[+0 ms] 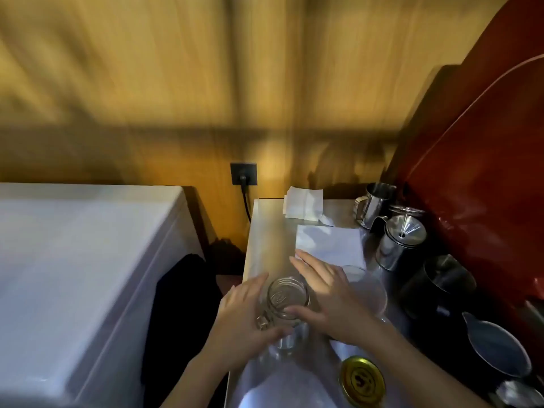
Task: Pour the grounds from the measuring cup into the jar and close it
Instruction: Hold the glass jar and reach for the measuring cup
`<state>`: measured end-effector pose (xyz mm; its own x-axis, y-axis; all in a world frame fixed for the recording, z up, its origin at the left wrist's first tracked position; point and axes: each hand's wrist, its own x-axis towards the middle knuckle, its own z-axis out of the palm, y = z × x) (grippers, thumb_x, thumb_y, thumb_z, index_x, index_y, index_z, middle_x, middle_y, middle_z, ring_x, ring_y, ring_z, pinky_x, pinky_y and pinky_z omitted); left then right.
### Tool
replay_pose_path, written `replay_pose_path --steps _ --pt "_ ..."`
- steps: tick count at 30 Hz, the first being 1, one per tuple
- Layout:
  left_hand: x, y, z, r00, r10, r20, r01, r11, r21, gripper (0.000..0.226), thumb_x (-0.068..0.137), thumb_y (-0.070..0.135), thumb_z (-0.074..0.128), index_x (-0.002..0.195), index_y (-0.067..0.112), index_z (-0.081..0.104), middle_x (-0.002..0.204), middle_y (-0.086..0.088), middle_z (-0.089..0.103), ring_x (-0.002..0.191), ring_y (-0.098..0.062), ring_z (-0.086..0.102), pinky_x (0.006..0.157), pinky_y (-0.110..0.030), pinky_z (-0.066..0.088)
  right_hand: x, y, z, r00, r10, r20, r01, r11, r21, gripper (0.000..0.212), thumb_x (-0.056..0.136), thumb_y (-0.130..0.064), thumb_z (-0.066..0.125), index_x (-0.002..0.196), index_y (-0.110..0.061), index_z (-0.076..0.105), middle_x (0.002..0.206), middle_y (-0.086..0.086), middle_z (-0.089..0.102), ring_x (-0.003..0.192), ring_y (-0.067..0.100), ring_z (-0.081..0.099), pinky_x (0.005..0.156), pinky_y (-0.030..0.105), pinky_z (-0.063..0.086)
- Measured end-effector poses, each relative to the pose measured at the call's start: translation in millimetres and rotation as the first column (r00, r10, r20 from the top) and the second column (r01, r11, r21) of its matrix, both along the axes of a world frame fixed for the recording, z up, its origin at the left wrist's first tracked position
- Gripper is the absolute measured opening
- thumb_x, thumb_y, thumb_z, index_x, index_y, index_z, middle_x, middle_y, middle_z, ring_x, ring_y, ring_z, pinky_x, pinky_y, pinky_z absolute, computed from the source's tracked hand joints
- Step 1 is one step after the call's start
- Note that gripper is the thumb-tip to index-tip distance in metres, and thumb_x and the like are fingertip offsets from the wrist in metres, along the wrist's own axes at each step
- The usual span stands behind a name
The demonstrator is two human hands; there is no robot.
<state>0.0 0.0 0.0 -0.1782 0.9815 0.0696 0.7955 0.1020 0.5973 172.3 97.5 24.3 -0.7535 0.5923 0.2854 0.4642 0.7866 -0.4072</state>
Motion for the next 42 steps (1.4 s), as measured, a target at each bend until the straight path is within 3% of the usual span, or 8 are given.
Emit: replay_pose_path --steps 7,12,16,25,28,32,37,42 --pt "10.3 5.7 -17.4 0.998 0.014 0.065 -0.016 0.999 0.033 0.081 0.057 0.063 0.069 0.127 0.034 0.04 0.114 0.014 0.054 0.11 -0.01 0.049 0.099 -0.041 0.04 -8.4 -7.8 -2.6 0.977 0.044 0.208 -0.023 0.995 -0.099 0.083 0.081 -0.058 0.056 0.144 -0.022 0.016 0.151 -0.002 0.023 0.131 0.016 0.02 0.108 0.031 0.015" --pt "15.6 7.3 -18.8 0.995 0.059 0.085 -0.062 0.997 0.038 0.078 0.053 0.067 0.06 0.122 0.039 0.038 0.105 0.025 0.044 0.111 -0.006 0.042 0.099 -0.028 0.024 -10.9 -6.2 5.1 0.979 0.02 0.202 0.0 0.995 -0.101 0.083 0.077 -0.055 0.063 0.14 -0.018 0.024 0.142 0.002 0.032 0.119 0.017 0.026 0.1 0.03 0.023" --pt "16.6 11.8 -16.0 0.989 0.079 0.126 -0.082 0.996 0.02 0.074 0.049 0.067 0.052 0.116 0.039 0.041 0.102 0.024 0.045 0.11 -0.006 0.043 0.105 -0.033 0.023 -13.4 -5.7 6.1 0.98 -0.008 0.2 0.026 0.996 -0.086 0.079 0.073 -0.055 0.066 0.133 -0.017 0.032 0.132 0.002 0.039 0.112 0.019 0.032 0.097 0.031 0.027" --pt "-18.4 28.6 -2.2 0.953 -0.193 0.235 0.247 0.942 -0.227 0.079 0.051 0.042 0.08 0.117 0.049 0.038 0.099 0.04 0.046 0.093 0.023 0.032 0.116 -0.044 0.009 -8.1 -6.9 -7.0 0.987 -0.038 0.158 0.051 0.995 -0.082 0.067 0.068 -0.067 0.058 0.116 -0.024 0.042 0.109 -0.005 0.047 0.099 0.016 0.041 0.088 0.028 0.034" --pt "-23.2 31.7 4.6 0.948 -0.22 0.232 0.279 0.923 -0.264 0.082 0.052 0.036 0.084 0.119 0.048 0.039 0.1 0.04 0.047 0.107 0.007 0.038 0.114 -0.047 0.017 -8.5 -7.7 -9.1 0.989 -0.041 0.146 0.053 0.995 -0.085 0.066 0.067 -0.068 0.059 0.115 -0.027 0.042 0.108 -0.008 0.047 0.098 0.013 0.041 0.086 0.027 0.034" --pt "-23.9 32.1 3.0 0.942 -0.214 0.258 0.281 0.924 -0.259 0.085 0.049 0.035 0.084 0.12 0.048 0.039 0.116 0.019 0.056 0.123 -0.022 0.04 0.11 -0.05 0.03 -7.5 -9.6 -9.2 0.991 -0.05 0.123 0.061 0.995 -0.085 0.068 0.067 -0.067 0.06 0.118 -0.027 0.041 0.113 -0.008 0.047 0.101 0.012 0.04 0.087 0.024 0.031" --pt "-22.7 31.4 -6.0 0.926 -0.168 0.339 0.253 0.942 -0.223 0.089 0.048 0.036 0.084 0.124 0.044 0.039 0.124 0.007 0.057 0.124 -0.025 0.044 0.109 -0.05 0.034 2.1 -8.2 -2.0 0.989 -0.039 0.144 0.044 0.999 -0.026 0.071 0.072 -0.061 0.058 0.129 -0.024 0.038 0.126 -0.003 0.044 0.114 0.016 0.036 0.093 0.027 0.02" --pt "-20.1 31.4 -11.3 0.902 -0.185 0.389 0.262 0.952 -0.155 0.088 0.049 0.031 0.086 0.125 0.035 0.042 0.122 0.005 0.06 0.118 -0.014 0.053 0.107 -0.047 0.038 36.8 -7.2 2.3 0.976 -0.2 0.082 0.2 0.98 0.009 0.078 0.075 -0.063 0.058 0.136 -0.023 0.033 0.141 0.0 0.035 0.126 0.012 0.022 0.1 0.028 0.011"
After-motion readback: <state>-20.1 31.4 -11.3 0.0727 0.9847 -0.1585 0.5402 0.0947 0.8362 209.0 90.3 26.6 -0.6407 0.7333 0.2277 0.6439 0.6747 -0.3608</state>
